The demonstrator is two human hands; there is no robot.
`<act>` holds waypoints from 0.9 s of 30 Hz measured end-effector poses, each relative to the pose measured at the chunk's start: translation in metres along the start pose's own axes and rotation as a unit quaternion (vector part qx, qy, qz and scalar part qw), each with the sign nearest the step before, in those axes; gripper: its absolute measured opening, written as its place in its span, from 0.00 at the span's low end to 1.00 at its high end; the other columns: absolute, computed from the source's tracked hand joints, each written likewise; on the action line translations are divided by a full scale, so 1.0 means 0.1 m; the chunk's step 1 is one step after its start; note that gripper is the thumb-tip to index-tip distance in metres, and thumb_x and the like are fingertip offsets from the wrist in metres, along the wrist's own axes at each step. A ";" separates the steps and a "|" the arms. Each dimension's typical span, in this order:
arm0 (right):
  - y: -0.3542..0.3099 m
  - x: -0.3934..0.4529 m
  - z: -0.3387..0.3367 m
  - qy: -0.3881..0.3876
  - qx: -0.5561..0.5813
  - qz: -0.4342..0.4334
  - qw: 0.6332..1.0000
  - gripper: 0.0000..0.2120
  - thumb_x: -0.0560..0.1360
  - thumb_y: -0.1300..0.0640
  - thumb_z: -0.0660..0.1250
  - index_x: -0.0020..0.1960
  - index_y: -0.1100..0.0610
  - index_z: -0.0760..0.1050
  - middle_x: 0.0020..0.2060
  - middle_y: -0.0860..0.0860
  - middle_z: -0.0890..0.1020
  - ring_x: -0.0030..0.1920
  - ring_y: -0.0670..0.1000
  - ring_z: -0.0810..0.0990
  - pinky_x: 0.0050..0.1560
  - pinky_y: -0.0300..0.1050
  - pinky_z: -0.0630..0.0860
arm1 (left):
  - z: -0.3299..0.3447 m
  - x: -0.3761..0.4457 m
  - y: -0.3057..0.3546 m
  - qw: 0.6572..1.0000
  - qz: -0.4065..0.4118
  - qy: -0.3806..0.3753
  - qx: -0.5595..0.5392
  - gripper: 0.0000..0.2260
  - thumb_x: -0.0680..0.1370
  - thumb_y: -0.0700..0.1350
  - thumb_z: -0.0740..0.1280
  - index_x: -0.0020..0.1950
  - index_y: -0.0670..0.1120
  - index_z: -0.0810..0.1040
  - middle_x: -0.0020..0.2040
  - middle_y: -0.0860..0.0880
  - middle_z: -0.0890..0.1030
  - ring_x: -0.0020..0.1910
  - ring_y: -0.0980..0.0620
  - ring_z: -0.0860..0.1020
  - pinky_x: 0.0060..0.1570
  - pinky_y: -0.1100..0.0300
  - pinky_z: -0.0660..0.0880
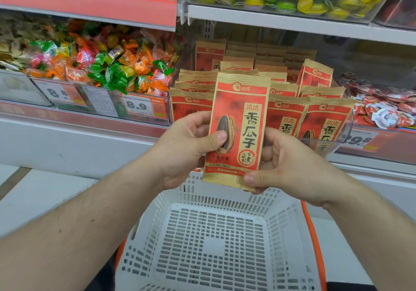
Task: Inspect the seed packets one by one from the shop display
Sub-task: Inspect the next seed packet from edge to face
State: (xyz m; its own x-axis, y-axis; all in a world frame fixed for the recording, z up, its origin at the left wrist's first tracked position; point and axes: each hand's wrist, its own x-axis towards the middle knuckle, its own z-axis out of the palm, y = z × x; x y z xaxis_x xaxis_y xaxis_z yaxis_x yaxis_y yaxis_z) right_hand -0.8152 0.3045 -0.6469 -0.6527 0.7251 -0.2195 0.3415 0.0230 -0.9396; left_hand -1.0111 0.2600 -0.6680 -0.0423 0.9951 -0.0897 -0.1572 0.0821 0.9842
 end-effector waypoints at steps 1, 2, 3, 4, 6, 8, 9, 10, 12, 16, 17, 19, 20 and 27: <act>0.00 0.00 0.03 0.018 -0.022 -0.002 1.000 0.31 0.68 0.71 0.75 0.64 0.50 0.69 0.48 0.53 0.86 0.42 0.55 0.87 0.38 0.47 0.81 | 0.01 0.00 -0.01 0.999 0.013 0.013 0.038 0.14 0.79 0.37 0.67 0.63 0.47 0.78 0.56 0.48 0.84 0.52 0.47 0.84 0.53 0.45 0.80; 0.01 0.01 0.06 0.039 -0.059 -0.008 0.997 0.30 0.67 0.69 0.77 0.62 0.48 0.70 0.48 0.51 0.86 0.41 0.52 0.87 0.40 0.47 0.82 | 0.02 -0.01 -0.02 0.996 0.030 0.031 0.084 0.14 0.80 0.37 0.67 0.63 0.48 0.78 0.56 0.51 0.84 0.53 0.50 0.83 0.54 0.47 0.81; 0.02 0.01 0.09 0.059 -0.112 -0.015 0.992 0.30 0.66 0.66 0.79 0.59 0.47 0.70 0.47 0.49 0.86 0.40 0.48 0.86 0.40 0.47 0.82 | 0.05 -0.01 -0.03 0.991 0.044 0.044 0.119 0.13 0.80 0.38 0.68 0.62 0.50 0.78 0.54 0.54 0.84 0.53 0.53 0.83 0.54 0.50 0.81; 0.02 0.01 0.11 0.071 -0.170 -0.021 0.983 0.29 0.64 0.62 0.81 0.57 0.46 0.70 0.45 0.47 0.86 0.38 0.45 0.85 0.40 0.45 0.81 | 0.08 -0.03 -0.04 0.989 0.052 0.047 0.130 0.13 0.79 0.40 0.69 0.62 0.52 0.78 0.53 0.56 0.85 0.51 0.55 0.84 0.53 0.53 0.81; 0.02 0.01 0.13 0.064 -0.212 -0.030 0.975 0.27 0.62 0.56 0.82 0.54 0.44 0.71 0.43 0.46 0.85 0.36 0.44 0.84 0.39 0.43 0.80 | 0.14 -0.06 -0.06 0.992 0.046 0.028 0.118 0.15 0.76 0.45 0.74 0.61 0.52 0.77 0.50 0.57 0.85 0.50 0.54 0.84 0.53 0.53 0.80; 0.04 0.01 0.12 0.040 -0.169 -0.058 0.983 0.22 0.64 0.49 0.80 0.53 0.45 0.73 0.43 0.49 0.85 0.40 0.48 0.85 0.43 0.51 0.82 | 0.18 -0.09 -0.06 0.993 0.023 0.005 0.118 0.18 0.73 0.46 0.77 0.60 0.51 0.77 0.47 0.57 0.85 0.48 0.53 0.84 0.52 0.52 0.81; 0.05 0.01 0.11 0.038 -0.144 -0.074 0.986 0.19 0.65 0.45 0.78 0.51 0.45 0.75 0.42 0.50 0.85 0.42 0.51 0.85 0.44 0.54 0.82 | 0.18 -0.09 -0.06 0.994 0.009 -0.004 0.108 0.17 0.73 0.45 0.77 0.60 0.50 0.77 0.45 0.56 0.85 0.47 0.52 0.84 0.51 0.52 0.81; 0.06 0.01 0.09 0.043 -0.131 -0.089 0.986 0.16 0.65 0.41 0.74 0.49 0.45 0.75 0.39 0.50 0.85 0.40 0.52 0.85 0.42 0.54 0.82 | 0.17 -0.09 -0.06 0.996 -0.006 -0.011 0.087 0.16 0.73 0.44 0.77 0.58 0.48 0.78 0.44 0.55 0.85 0.46 0.52 0.84 0.49 0.52 0.81; 0.06 0.02 0.08 0.069 -0.126 -0.126 0.982 0.11 0.70 0.40 0.68 0.46 0.47 0.76 0.33 0.46 0.81 0.33 0.50 0.81 0.35 0.47 0.79 | 0.14 -0.06 -0.05 0.997 -0.028 -0.022 0.066 0.16 0.70 0.45 0.76 0.57 0.47 0.79 0.44 0.52 0.85 0.45 0.49 0.84 0.50 0.46 0.80; 0.01 0.01 0.09 0.126 -0.110 -0.172 0.971 0.07 0.75 0.49 0.62 0.44 0.49 0.77 0.32 0.45 0.81 0.31 0.49 0.80 0.33 0.42 0.77 | 0.12 -0.05 -0.07 0.991 -0.022 -0.051 0.120 0.21 0.65 0.46 0.75 0.58 0.50 0.80 0.46 0.52 0.84 0.44 0.51 0.83 0.51 0.47 0.80; 0.00 0.00 0.10 0.139 -0.124 -0.176 0.966 0.06 0.75 0.49 0.63 0.43 0.49 0.76 0.32 0.47 0.81 0.31 0.49 0.81 0.33 0.45 0.78 | 0.14 -0.07 -0.07 0.990 -0.025 -0.062 0.126 0.21 0.65 0.46 0.74 0.58 0.50 0.79 0.43 0.54 0.84 0.43 0.53 0.83 0.49 0.50 0.81; 0.02 0.00 0.11 0.158 -0.157 -0.174 0.959 0.08 0.76 0.50 0.63 0.41 0.52 0.76 0.31 0.51 0.81 0.32 0.50 0.81 0.35 0.54 0.80 | 0.16 -0.07 -0.09 0.990 -0.030 -0.067 0.123 0.22 0.65 0.46 0.74 0.58 0.51 0.79 0.41 0.57 0.83 0.43 0.56 0.82 0.44 0.55 0.79; 0.02 0.00 0.12 0.162 -0.167 -0.169 0.958 0.09 0.78 0.53 0.63 0.40 0.54 0.76 0.31 0.53 0.81 0.32 0.50 0.81 0.36 0.58 0.80 | 0.17 -0.07 -0.10 0.991 -0.027 -0.060 0.118 0.23 0.64 0.46 0.75 0.58 0.51 0.78 0.41 0.57 0.83 0.43 0.56 0.83 0.43 0.57 0.78; -0.03 0.04 0.16 0.086 0.041 -0.101 0.990 0.11 0.79 0.66 0.62 0.39 0.68 0.73 0.29 0.58 0.80 0.26 0.53 0.77 0.31 0.47 0.74 | 0.15 -0.08 -0.05 0.992 -0.032 -0.126 0.000 0.13 0.69 0.47 0.69 0.51 0.45 0.81 0.42 0.42 0.83 0.43 0.45 0.82 0.43 0.50 0.77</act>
State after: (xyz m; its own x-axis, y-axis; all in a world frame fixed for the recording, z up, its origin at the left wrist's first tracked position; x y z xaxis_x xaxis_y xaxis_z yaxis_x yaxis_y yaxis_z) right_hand -0.8296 0.2966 -0.6487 -0.5742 0.8185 0.0164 0.1546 0.1281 -0.9796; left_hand -0.9954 0.2521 -0.6699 0.2156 0.9701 -0.1111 -0.1510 0.1455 0.9778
